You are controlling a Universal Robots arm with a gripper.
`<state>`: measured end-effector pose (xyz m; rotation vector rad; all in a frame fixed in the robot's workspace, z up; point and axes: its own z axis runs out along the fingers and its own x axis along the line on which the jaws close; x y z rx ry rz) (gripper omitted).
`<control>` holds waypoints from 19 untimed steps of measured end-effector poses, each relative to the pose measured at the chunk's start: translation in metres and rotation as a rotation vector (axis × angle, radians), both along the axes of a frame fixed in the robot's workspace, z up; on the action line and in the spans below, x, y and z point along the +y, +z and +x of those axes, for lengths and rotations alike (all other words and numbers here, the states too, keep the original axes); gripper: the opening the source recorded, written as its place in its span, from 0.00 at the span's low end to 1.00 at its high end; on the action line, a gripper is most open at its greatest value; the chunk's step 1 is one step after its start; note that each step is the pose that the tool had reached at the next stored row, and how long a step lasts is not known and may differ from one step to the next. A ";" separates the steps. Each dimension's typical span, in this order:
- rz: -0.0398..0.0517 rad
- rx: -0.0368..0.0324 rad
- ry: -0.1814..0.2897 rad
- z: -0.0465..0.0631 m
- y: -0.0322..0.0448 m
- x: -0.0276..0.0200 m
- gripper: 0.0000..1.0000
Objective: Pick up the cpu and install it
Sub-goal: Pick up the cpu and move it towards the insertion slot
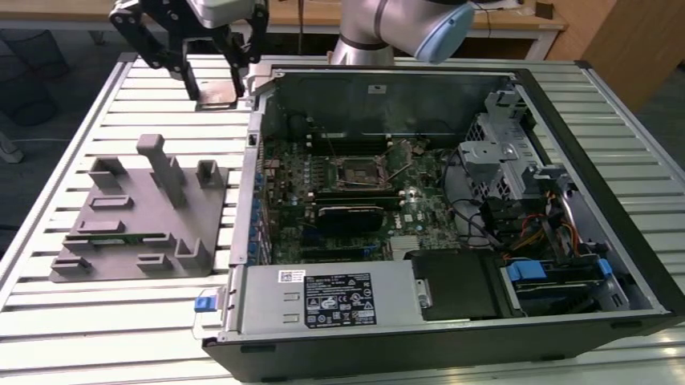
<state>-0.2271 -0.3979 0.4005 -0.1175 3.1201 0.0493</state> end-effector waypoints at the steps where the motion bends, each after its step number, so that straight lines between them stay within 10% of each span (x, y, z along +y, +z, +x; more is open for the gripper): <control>1: 0.0000 0.0000 0.000 0.005 0.0000 0.0000 0.53; 19: 0.0002 0.0000 0.000 0.082 -0.0003 0.0091 0.53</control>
